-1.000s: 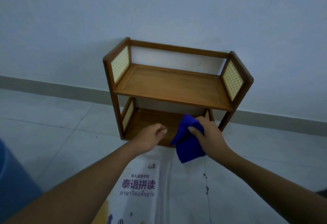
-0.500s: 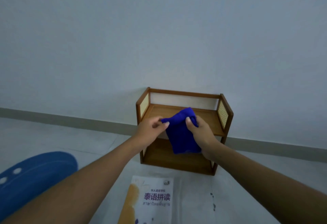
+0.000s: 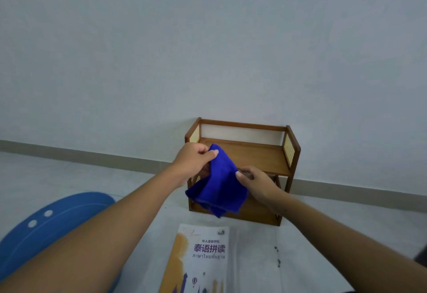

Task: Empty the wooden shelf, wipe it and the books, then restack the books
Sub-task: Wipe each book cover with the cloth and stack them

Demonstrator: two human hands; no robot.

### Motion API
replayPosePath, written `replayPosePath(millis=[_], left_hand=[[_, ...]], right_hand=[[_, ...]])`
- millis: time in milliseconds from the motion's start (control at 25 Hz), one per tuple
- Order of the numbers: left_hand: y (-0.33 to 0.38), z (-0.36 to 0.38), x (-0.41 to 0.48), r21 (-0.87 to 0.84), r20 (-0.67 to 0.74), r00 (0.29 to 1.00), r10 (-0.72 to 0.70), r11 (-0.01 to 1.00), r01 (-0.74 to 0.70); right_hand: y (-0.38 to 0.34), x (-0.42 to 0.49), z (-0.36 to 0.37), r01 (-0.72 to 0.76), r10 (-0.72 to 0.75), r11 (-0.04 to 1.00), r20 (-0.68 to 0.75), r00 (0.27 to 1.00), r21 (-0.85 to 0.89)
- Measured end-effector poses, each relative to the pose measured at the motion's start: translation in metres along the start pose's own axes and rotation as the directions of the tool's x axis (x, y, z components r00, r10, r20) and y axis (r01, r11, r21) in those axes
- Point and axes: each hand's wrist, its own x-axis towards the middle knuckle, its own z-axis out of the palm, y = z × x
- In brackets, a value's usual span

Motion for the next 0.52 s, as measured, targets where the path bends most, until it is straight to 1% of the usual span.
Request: replayPosePath(millis=[80,120,160,280,360,400,440,480,520], left_hand=[[0.006,0.001,-0.001,-0.084,-0.031,0.998,-0.052,0.995,0.049],[0.007,0.001,-0.001,-0.137,-0.053,0.995,-0.085,0.988,0.077],[0.010,0.000,-0.002,-0.191,-0.083,0.989,-0.121,0.976,0.103],[0.015,-0.004,-0.003,-0.325,-0.199,0.956,-0.214,0.935,0.142],[0.016,-0.007,-0.004,-0.383,-0.254,0.935,-0.247,0.914,0.137],[0.016,-0.008,-0.005,-0.392,-0.265,0.931,-0.253,0.910,0.136],[0.015,-0.009,-0.005,-0.388,-0.266,0.930,-0.255,0.911,0.139],[0.015,-0.009,-0.005,-0.378,-0.262,0.929,-0.260,0.914,0.150],[0.014,-0.009,-0.004,-0.375,-0.257,0.927,-0.273,0.912,0.165]], right_hand=[[-0.004,-0.002,0.002,0.049,-0.050,0.998,-0.043,0.998,-0.026],[-0.008,-0.004,0.005,0.087,-0.088,0.996,-0.057,0.994,-0.019],[-0.012,-0.005,0.007,0.124,-0.122,0.992,-0.055,0.991,0.025],[-0.026,-0.011,0.013,0.174,-0.182,0.955,0.011,0.983,0.240],[-0.030,-0.014,0.017,0.165,-0.213,0.932,0.120,0.970,0.322],[-0.027,-0.011,0.022,0.157,-0.222,0.934,0.176,0.959,0.322],[-0.025,-0.007,0.029,0.159,-0.222,0.946,0.209,0.952,0.282],[-0.022,-0.004,0.037,0.173,-0.211,0.966,0.200,0.957,0.191],[-0.020,-0.001,0.045,0.190,-0.202,0.978,0.154,0.967,0.089]])
